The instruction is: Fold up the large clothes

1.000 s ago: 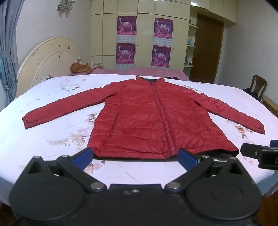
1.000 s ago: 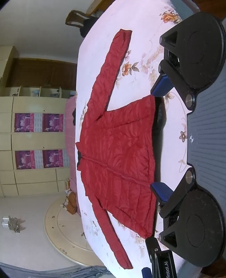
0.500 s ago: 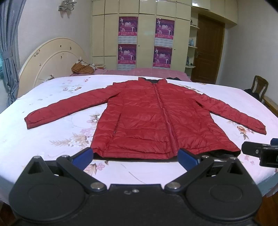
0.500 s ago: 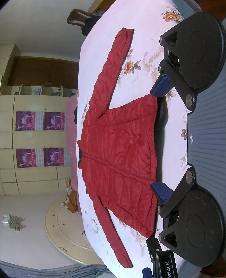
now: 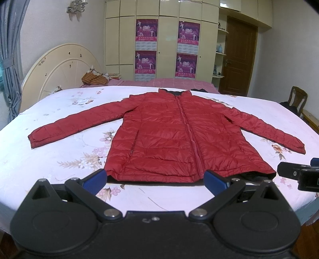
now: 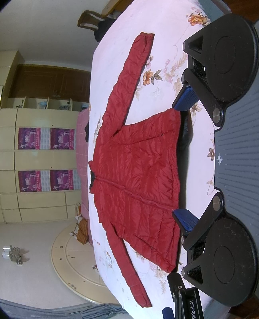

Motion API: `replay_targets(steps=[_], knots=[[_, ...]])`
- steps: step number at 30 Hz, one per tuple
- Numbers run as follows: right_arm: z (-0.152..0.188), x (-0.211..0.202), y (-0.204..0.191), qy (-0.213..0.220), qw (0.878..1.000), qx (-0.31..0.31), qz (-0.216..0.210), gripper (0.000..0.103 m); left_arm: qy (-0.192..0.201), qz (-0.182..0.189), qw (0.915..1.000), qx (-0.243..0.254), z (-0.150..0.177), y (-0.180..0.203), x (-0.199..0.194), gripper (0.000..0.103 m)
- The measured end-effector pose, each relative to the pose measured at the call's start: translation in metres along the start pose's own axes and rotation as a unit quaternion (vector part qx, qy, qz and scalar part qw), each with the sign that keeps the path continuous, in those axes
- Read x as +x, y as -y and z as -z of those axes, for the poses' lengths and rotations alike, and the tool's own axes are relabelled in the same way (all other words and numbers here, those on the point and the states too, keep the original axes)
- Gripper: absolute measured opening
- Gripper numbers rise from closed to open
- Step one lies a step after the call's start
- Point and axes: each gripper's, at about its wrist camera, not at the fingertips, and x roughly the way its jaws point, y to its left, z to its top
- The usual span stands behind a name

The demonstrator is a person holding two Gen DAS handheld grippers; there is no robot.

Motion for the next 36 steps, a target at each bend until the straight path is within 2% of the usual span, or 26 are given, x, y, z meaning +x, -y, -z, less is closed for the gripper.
replay_targets(steps=[36], knots=[[-0.0008, 0.0076, 0.0041, -0.005, 1.0, -0.001, 0.0, 0.103, -0.006, -0.006, 1.0, 0.001, 0.0016, -0.001, 0.0054, 0.103]])
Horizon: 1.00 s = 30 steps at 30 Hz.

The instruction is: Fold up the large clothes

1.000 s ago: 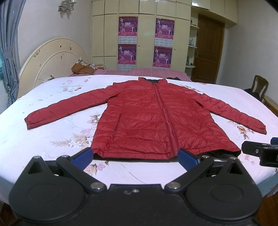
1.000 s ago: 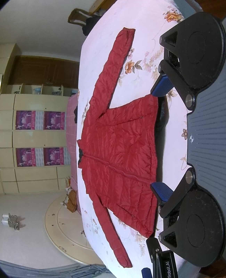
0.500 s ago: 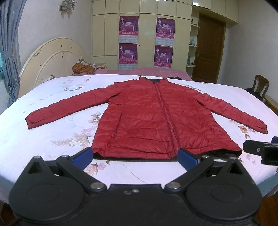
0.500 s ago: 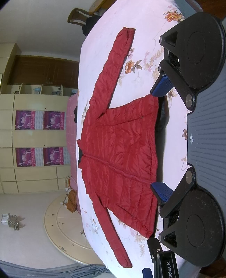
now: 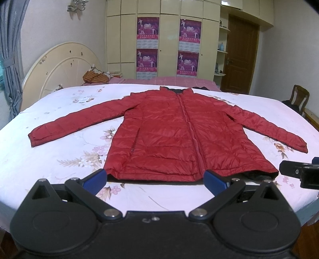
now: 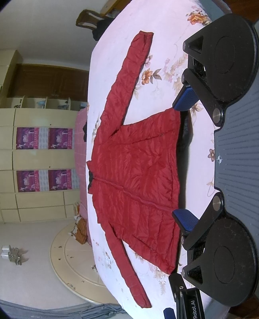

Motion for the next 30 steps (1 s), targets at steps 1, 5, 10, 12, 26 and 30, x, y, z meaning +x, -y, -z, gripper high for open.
replay_targets(steps=[1, 5, 10, 12, 26, 30], knots=[[0.0, 0.0, 0.0, 0.0, 1.0, 0.0, 0.0, 0.103, 0.0, 0.0, 1.0, 0.001, 0.0, 0.0, 0.0, 0.103], [0.0, 0.002, 0.001, -0.001, 1.0, 0.001, 0.001, 0.103, -0.002, 0.0, 1.0, 0.002, -0.001, 0.001, 0.002, 0.103], [0.001, 0.004, 0.002, -0.003, 1.0, 0.001, 0.001, 0.103, -0.006, -0.001, 1.0, 0.002, 0.0, 0.003, 0.005, 0.103], [0.001, 0.005, 0.003, -0.005, 1.0, 0.002, 0.0, 0.103, -0.007, -0.002, 1.0, 0.002, 0.0, 0.004, 0.005, 0.103], [-0.022, 0.039, 0.036, 0.001, 0.998, 0.054, 0.026, 0.103, -0.007, 0.035, 0.9994, 0.003, -0.025, 0.014, 0.049, 0.103], [-0.04, 0.071, 0.053, -0.005, 0.997, 0.069, 0.042, 0.103, 0.001, 0.075, 0.9971, -0.01, -0.044, 0.016, 0.082, 0.103]])
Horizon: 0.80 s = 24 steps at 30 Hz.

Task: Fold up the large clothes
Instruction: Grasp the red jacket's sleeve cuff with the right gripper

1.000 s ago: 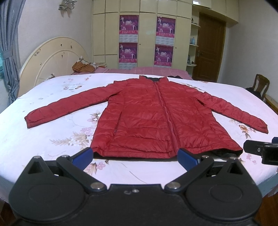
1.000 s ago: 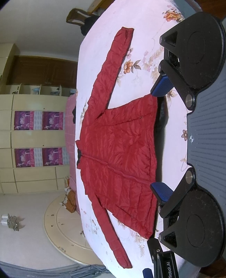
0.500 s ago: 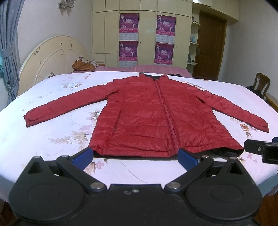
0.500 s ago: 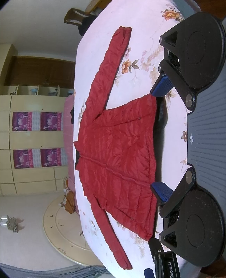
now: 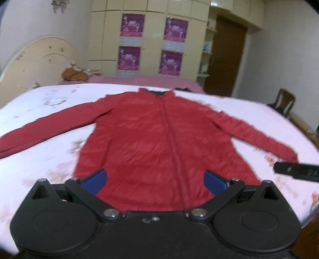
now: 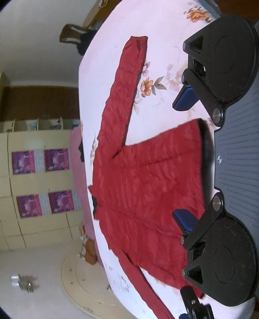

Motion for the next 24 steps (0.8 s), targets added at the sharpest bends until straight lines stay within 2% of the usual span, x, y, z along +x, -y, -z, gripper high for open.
replay_targets(steps=[4, 6, 8, 14, 18, 19, 20, 21, 22, 24], knots=[[-0.019, 0.029, 0.021, 0.005, 0.999, 0.04, 0.026, 0.103, -0.008, 0.035, 0.9992, 0.016, -0.024, 0.002, 0.033, 0.103], [-0.026, 0.041, 0.035, 0.01, 0.997, 0.059, 0.046, 0.103, -0.013, 0.029, 0.9989, 0.035, -0.033, 0.006, 0.05, 0.103], [-0.034, 0.051, 0.054, 0.017, 0.995, 0.079, 0.061, 0.103, -0.021, 0.035, 0.9986, 0.032, -0.039, 0.006, 0.067, 0.103], [-0.048, 0.067, 0.114, 0.049, 0.982, 0.134, 0.122, 0.103, -0.048, 0.038, 0.9973, 0.04, -0.047, 0.024, 0.117, 0.103], [-0.051, 0.083, 0.157, 0.057, 0.971, 0.172, 0.153, 0.103, -0.064, 0.055, 0.9959, 0.032, -0.051, 0.041, 0.148, 0.103], [-0.051, 0.089, 0.169, 0.055, 0.968, 0.184, 0.161, 0.1, -0.067, 0.056, 0.9956, 0.033, -0.053, 0.046, 0.155, 0.103], [-0.051, 0.096, 0.182, 0.051, 0.965, 0.195, 0.165, 0.075, -0.071, 0.056, 0.9954, 0.034, -0.056, 0.053, 0.163, 0.103], [-0.051, 0.102, 0.193, 0.043, 0.962, 0.211, 0.166, 0.063, -0.074, 0.055, 0.9951, 0.036, -0.06, 0.058, 0.171, 0.103], [-0.05, 0.109, 0.203, 0.035, 0.958, 0.231, 0.166, 0.058, -0.073, 0.057, 0.995, 0.038, -0.063, 0.063, 0.177, 0.103], [-0.048, 0.121, 0.226, 0.029, 0.95, 0.261, 0.17, 0.059, -0.072, 0.058, 0.9945, 0.048, -0.07, 0.076, 0.192, 0.103]])
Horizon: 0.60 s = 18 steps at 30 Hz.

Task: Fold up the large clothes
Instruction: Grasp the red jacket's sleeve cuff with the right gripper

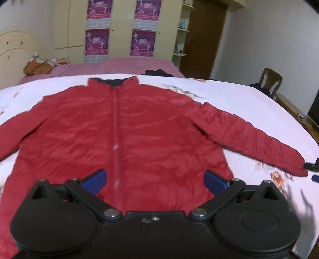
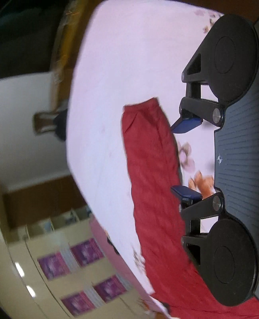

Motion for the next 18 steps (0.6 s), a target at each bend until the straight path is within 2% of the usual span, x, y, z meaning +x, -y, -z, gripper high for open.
replay_targets(steps=[5, 8, 14, 15, 17, 18], knots=[[-0.007, 0.036, 0.035, -0.024, 0.996, 0.089, -0.009, 0.059, -0.016, 0.006, 0.9998, 0.01, -0.016, 0.021, 0.035, 0.103], [-0.007, 0.047, 0.053, -0.023, 0.99, 0.135, -0.017, 0.059, -0.025, 0.009, 0.9995, 0.018, -0.023, 0.032, 0.052, 0.103], [-0.008, 0.052, 0.056, 0.003, 0.987, 0.157, -0.027, 0.058, -0.031, -0.004, 0.9994, 0.012, -0.034, 0.036, 0.071, 0.103], [-0.01, 0.052, 0.055, 0.005, 0.987, 0.156, -0.027, 0.054, -0.032, -0.01, 0.9994, 0.009, -0.036, 0.034, 0.073, 0.103], [-0.013, 0.054, 0.055, 0.006, 0.987, 0.158, -0.024, 0.034, -0.032, -0.023, 0.9992, 0.002, -0.04, 0.029, 0.076, 0.103], [-0.016, 0.058, 0.056, 0.007, 0.987, 0.161, -0.025, 0.028, -0.032, -0.028, 0.9991, -0.002, -0.042, 0.026, 0.076, 0.103]])
